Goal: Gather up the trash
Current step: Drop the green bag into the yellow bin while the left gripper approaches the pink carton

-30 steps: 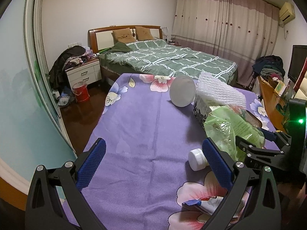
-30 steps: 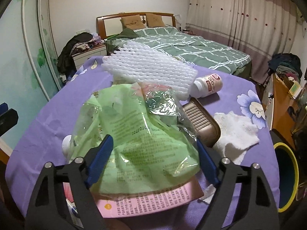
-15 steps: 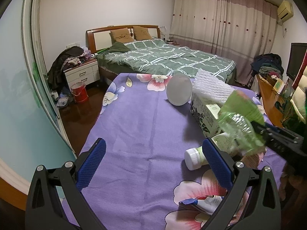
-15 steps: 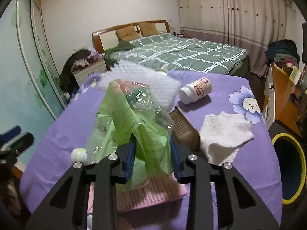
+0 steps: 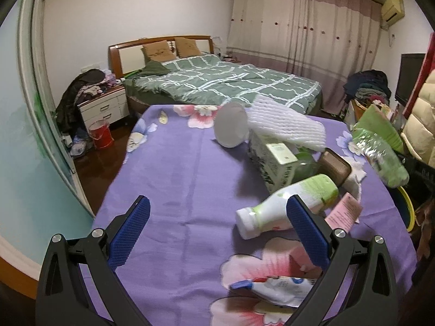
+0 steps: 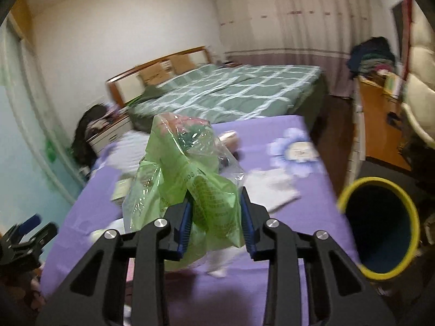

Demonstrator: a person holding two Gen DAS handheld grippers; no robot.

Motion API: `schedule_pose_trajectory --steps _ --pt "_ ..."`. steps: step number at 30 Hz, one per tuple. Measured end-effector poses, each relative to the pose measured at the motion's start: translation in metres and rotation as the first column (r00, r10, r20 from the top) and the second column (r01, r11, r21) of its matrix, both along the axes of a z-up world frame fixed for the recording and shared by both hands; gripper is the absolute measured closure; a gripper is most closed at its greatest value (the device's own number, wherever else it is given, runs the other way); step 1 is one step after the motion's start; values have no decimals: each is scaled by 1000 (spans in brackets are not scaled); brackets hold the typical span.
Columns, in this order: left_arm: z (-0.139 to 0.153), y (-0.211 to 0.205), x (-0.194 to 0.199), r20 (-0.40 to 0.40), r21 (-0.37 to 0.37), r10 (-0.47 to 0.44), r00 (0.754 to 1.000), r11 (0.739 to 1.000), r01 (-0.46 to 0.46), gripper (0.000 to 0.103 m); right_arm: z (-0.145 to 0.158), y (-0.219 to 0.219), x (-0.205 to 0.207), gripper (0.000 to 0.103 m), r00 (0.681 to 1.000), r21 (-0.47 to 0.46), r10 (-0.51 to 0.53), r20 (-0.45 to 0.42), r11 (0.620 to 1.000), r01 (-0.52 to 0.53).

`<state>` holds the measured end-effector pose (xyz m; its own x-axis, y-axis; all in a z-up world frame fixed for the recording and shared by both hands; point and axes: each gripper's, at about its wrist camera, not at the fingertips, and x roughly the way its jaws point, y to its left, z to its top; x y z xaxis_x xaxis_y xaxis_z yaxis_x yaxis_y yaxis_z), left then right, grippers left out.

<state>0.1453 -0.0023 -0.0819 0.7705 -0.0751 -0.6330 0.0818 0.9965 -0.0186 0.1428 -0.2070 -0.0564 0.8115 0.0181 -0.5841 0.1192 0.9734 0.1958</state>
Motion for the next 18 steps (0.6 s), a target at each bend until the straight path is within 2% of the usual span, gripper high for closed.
schedule_pose_trajectory --steps 4,7,13,18 --pt "-4 -22 0 -8 7 -52 999 999 52 4 -4 -53 -7 70 987 -9 -163 -11 987 163" --pt "-8 -38 2 -18 8 -89 996 996 89 4 -17 -98 -13 68 951 -16 -307 -44 952 307" --pt "-17 -66 6 -43 4 -155 987 988 156 4 -50 -162 -12 65 841 -76 -528 -120 849 522" --pt "-25 -84 6 -62 16 -202 977 979 203 4 -71 -195 -7 60 756 -99 -631 -175 775 624"
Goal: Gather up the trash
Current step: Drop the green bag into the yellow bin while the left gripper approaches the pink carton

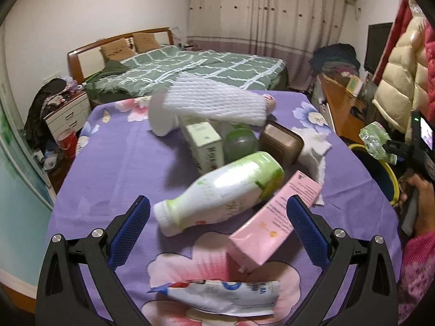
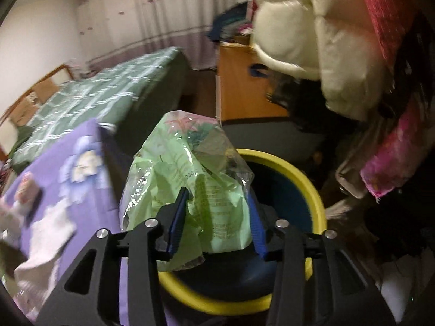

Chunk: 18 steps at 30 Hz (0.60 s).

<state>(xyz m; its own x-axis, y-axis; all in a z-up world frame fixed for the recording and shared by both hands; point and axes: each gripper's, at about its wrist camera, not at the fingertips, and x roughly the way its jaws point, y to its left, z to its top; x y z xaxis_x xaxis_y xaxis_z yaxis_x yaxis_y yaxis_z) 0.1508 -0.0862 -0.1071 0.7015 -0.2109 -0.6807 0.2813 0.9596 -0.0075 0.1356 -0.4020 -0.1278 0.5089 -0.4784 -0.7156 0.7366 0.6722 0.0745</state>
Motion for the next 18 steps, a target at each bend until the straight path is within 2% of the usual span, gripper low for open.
schedule_pose_trajectory --steps 3,5,8,11,18 --pt "-6 -5 3 -14 1 -16 1000 1000 16 4 -12 -17 -1 53 999 32 -43 -26 998 44" --pt "-10 -8 6 -30 -5 -24 999 1000 24 4 -16 -23 3 40 996 28 -69 -52 997 70" --pt "-15 -11 9 -48 -14 -35 998 999 35 4 -15 -23 0 33 994 6 -103 -48 995 103" --pt "-18 -14 12 -57 -15 -46 997 999 46 4 -11 -24 -2 31 993 -2 -112 -30 994 112" --pt "-28 -17 18 -88 -23 -71 994 997 69 4 10 0 -5 23 999 -28 -42 30 999 43"
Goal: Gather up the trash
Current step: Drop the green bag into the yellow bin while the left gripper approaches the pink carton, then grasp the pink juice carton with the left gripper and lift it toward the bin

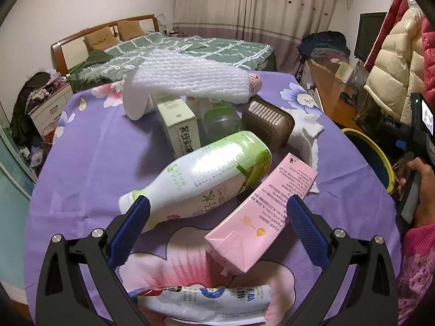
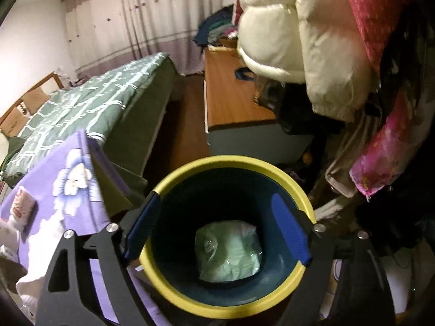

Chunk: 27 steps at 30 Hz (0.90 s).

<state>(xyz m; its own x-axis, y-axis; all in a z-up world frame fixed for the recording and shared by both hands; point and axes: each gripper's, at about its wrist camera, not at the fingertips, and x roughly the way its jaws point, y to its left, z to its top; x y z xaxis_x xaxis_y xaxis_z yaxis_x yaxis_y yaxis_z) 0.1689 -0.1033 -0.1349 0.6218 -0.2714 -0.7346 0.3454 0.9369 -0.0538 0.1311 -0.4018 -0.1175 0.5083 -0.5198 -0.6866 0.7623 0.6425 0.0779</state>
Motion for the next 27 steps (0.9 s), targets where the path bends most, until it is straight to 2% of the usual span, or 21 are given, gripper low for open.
schedule_pose_trajectory --steps 8,12,14,18,22,25,27 --pt "-12 -9 9 -73 -59 -94 993 994 89 4 -3 4 10 23 1000 13 25 3 1000 -25" --pt "-15 -22 3 -125 -97 -206 970 976 195 5 1 6 11 22 1000 19 26 16 999 -27" --pt "-14 -28 2 -129 -95 -233 964 970 222 6 1 7 12 22 999 20 32 21 999 -32" --pt "-13 -39 4 -121 -56 -250 961 968 244 18 0 7 14 22 999 29 46 26 998 -47" --pt "-15 -51 7 -144 -42 -295 945 955 292 21 1 7 13 22 998 39 56 36 998 -57" --pt "-18 -63 11 -164 -34 -331 929 943 330 33 2 7 11 22 997 47 63 47 997 -65" --pt "-23 -68 17 -191 -26 -327 926 944 328 47 4 8 9 22 996 48 69 56 996 -72"
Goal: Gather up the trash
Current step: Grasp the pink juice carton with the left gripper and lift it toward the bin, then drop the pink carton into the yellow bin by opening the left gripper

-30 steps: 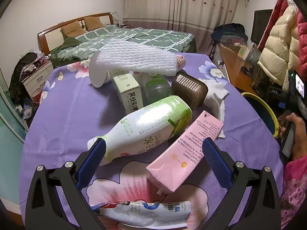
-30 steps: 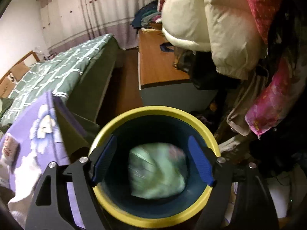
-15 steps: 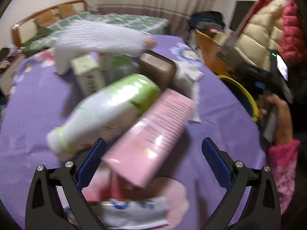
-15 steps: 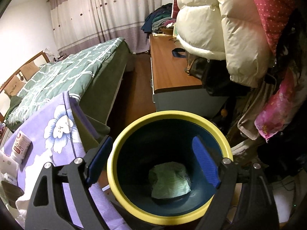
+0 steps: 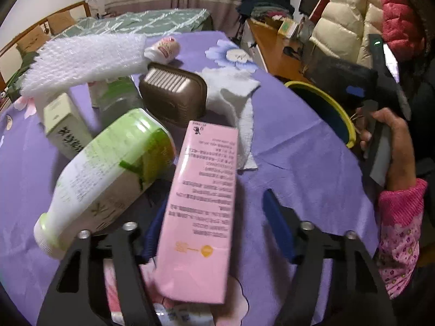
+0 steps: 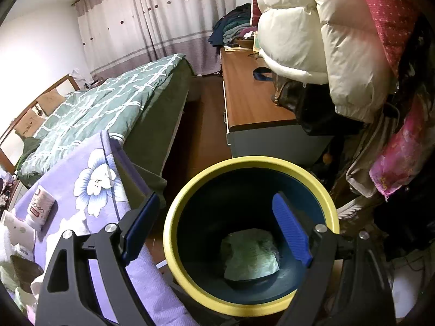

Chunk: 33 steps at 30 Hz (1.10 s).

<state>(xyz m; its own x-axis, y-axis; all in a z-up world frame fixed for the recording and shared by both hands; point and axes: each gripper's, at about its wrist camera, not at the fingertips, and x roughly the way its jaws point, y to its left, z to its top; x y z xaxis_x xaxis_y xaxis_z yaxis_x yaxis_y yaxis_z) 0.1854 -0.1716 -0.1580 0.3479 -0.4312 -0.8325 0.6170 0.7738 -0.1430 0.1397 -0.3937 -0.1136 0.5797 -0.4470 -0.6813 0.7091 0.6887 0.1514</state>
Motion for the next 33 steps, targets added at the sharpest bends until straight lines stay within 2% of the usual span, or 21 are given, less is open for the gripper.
schedule_pose_trajectory --steps 3,9,13,18,24,29,33 --pt "-5 -1 6 -37 4 11 999 1000 -11 62 4 3 -4 22 1000 -4 13 8 1000 -13" --pt "2 0 1 -24 3 26 999 1000 -26 64 14 15 -21 22 996 -32 84 20 996 -83" --pt "23 -7 -12 20 -8 8 1000 1000 -7 64 18 22 -41 22 992 -55 127 24 991 -125" --pt "54 -30 -27 77 -37 -45 996 998 48 64 23 14 -75 22 991 -69 129 24 990 -127" --pt "63 -95 -23 87 -59 -123 989 990 128 64 24 -3 -116 22 995 -84 102 15 991 -100" --pt "53 -169 -12 88 -47 -179 980 982 184 64 21 -25 -141 21 998 -79 65 13 995 -64" --pt "41 -217 -2 53 -49 -215 975 975 217 63 16 -38 -151 21 999 -68 46 11 997 -45"
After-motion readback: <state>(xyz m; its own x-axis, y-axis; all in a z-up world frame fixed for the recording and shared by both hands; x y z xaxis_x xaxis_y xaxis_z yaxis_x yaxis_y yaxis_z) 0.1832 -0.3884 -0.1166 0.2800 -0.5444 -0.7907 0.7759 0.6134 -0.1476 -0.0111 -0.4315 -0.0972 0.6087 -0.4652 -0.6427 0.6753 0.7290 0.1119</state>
